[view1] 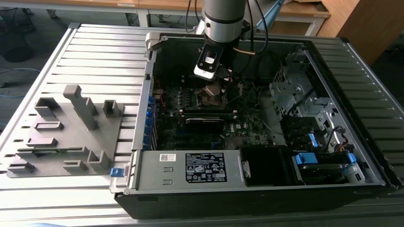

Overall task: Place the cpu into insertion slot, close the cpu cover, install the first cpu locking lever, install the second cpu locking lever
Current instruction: 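Place the cpu into insertion slot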

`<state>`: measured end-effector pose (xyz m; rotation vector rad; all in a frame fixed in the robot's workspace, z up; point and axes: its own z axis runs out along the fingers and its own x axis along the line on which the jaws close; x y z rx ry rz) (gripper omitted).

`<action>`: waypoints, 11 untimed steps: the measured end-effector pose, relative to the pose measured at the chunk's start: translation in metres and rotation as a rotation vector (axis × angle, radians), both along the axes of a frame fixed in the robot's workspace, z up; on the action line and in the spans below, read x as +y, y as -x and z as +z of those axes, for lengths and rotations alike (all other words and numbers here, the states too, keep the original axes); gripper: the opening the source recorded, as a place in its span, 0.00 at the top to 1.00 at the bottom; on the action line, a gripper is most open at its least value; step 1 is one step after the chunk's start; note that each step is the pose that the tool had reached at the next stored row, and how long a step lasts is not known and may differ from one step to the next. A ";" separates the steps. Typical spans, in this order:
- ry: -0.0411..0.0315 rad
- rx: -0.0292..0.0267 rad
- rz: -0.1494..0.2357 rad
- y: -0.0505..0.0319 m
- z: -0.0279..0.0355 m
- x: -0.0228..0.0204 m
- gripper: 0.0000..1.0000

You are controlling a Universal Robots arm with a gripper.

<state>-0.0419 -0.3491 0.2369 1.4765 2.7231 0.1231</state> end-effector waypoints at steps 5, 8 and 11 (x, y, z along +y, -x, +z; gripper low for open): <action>0.0000 0.0000 -0.023 0.0000 -0.0002 0.0000 0.46; 0.0000 0.0000 -0.054 0.0000 -0.0004 0.0000 0.46; -0.0001 0.0000 -0.081 0.0000 -0.0005 0.0000 0.46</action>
